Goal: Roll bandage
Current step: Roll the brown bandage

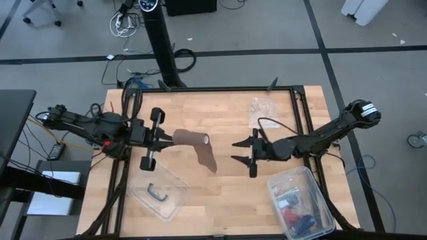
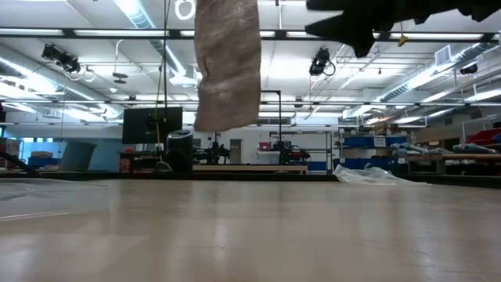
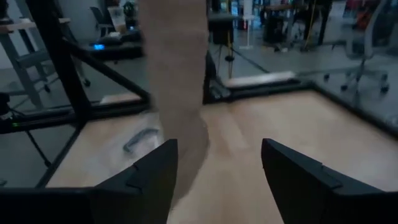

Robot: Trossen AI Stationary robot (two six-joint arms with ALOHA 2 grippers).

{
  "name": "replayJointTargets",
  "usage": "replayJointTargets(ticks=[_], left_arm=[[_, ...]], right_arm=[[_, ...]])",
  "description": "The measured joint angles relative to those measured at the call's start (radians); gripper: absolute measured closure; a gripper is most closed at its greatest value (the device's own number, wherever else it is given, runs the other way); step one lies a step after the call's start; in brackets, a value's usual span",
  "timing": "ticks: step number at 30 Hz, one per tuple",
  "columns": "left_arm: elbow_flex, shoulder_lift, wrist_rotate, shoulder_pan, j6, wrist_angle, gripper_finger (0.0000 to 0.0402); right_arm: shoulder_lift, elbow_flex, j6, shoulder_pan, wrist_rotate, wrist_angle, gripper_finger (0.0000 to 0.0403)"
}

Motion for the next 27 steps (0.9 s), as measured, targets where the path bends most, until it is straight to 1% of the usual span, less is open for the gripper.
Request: replayJointTargets(ticks=[5,7,10,13,16,20,27], left_arm=[[0.000,0.000,-0.010,0.007,0.003,0.002,0.0401],[0.000,0.000,-0.031,0.007,0.015,0.001,0.0401],[0.000,0.000,-0.046,0.007,0.026,-0.003,0.0401],[0.000,0.000,-0.050,0.007,0.026,-0.007,0.0401],[0.000,0.000,-0.049,0.007,0.026,-0.016,0.0401],[0.000,0.000,-0.049,0.007,0.026,-0.021,0.0401],[0.000,0.000,-0.049,0.007,0.026,-0.015,0.0401]], right_arm=[[0.150,0.000,0.043,0.001,0.002,0.158,0.0167],[0.211,0.000,0.059,0.013,-0.003,0.236,0.0165],[0.272,0.000,0.060,0.044,0.010,0.295,0.0160],[0.276,0.000,0.074,0.075,0.043,0.303,0.0152],[0.252,0.000,0.109,0.097,0.046,0.302,0.0145],[0.243,0.000,0.113,0.104,0.044,0.300,0.0142],[0.331,0.047,0.119,0.085,0.044,0.298,0.0150]])
